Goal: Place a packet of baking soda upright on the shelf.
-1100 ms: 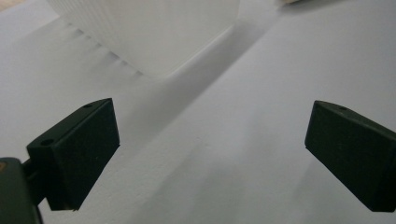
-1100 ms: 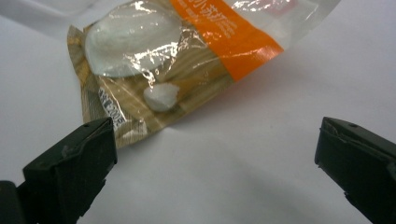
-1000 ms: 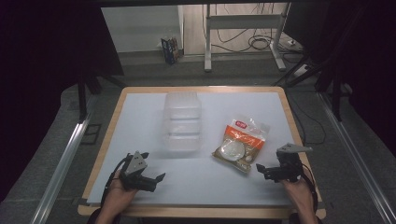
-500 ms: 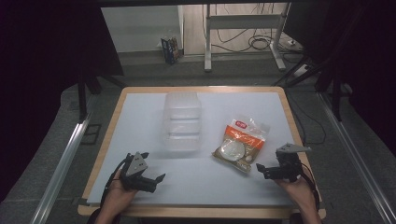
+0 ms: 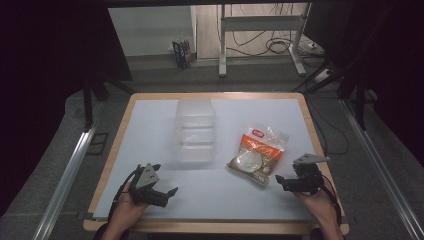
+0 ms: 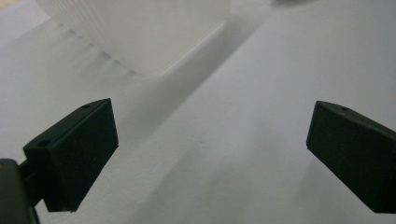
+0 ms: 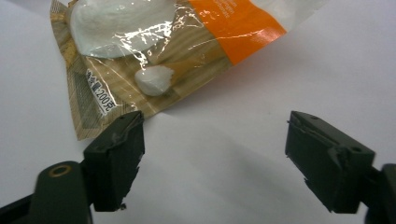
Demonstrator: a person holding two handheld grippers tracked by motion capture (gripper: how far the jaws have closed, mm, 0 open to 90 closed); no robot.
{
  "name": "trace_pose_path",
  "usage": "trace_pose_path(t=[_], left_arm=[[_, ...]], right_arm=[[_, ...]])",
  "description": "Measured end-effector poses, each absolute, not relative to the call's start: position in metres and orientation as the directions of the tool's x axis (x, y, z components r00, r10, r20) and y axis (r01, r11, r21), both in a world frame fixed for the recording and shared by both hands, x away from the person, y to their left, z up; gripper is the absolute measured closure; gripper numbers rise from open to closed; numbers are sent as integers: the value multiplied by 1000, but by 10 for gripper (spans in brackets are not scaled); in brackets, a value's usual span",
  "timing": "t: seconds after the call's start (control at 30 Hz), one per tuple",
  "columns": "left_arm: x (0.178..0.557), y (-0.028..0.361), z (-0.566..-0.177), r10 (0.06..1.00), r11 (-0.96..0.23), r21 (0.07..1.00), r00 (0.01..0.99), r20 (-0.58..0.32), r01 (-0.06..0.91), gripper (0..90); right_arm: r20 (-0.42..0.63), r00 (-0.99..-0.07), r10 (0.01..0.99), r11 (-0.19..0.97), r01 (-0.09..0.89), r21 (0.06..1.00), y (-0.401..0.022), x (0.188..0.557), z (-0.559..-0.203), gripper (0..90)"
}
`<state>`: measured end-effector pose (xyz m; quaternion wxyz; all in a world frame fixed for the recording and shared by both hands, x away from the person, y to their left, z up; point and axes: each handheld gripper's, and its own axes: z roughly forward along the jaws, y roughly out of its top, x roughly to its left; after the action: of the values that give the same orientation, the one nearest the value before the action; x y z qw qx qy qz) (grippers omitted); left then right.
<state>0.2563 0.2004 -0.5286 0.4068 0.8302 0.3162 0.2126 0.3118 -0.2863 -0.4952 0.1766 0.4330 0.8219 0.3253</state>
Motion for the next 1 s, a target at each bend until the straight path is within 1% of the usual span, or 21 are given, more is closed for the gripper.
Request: trace_pose_path(t=[0.17, 0.37, 0.4, 0.43, 0.47, 0.6, 0.67, 0.83, 1.0], left_arm=[[256, 200, -528, 695, -469, 810, 713, 93, 351, 21], [257, 200, -529, 690, -476, 806, 717, 95, 351, 21], [257, 199, -529, 690, -476, 806, 718, 95, 351, 21], [257, 199, -529, 690, -476, 806, 718, 95, 351, 21], [257, 199, -529, 689, -476, 806, 718, 95, 351, 21], [257, 199, -529, 689, -477, 806, 719, 95, 350, 21], [257, 199, -529, 688, -477, 806, 719, 94, 351, 21], [257, 197, -529, 685, -483, 803, 722, 99, 349, 21], [257, 197, -529, 685, -483, 804, 722, 99, 348, 21]], right_arm=[[-16, -574, 819, 431, 596, 678, -281, 310, -492, 347], [-26, -583, 812, 436, 577, 691, -276, 309, -488, 534], [-31, -577, 816, 435, 578, 690, -275, 310, -488, 608], [-31, -577, 816, 435, 578, 690, -275, 310, -488, 608], [-25, -582, 813, 435, 578, 690, -275, 310, -488, 639], [-22, -600, 800, 455, 581, 675, -274, 314, -490, 805], [-1, -612, 790, 454, 584, 673, -273, 315, -491, 877], [-3, -647, 763, 484, 568, 666, -266, 316, -493, 887], [20, -667, 745, 498, 575, 649, -259, 320, -500, 887]])
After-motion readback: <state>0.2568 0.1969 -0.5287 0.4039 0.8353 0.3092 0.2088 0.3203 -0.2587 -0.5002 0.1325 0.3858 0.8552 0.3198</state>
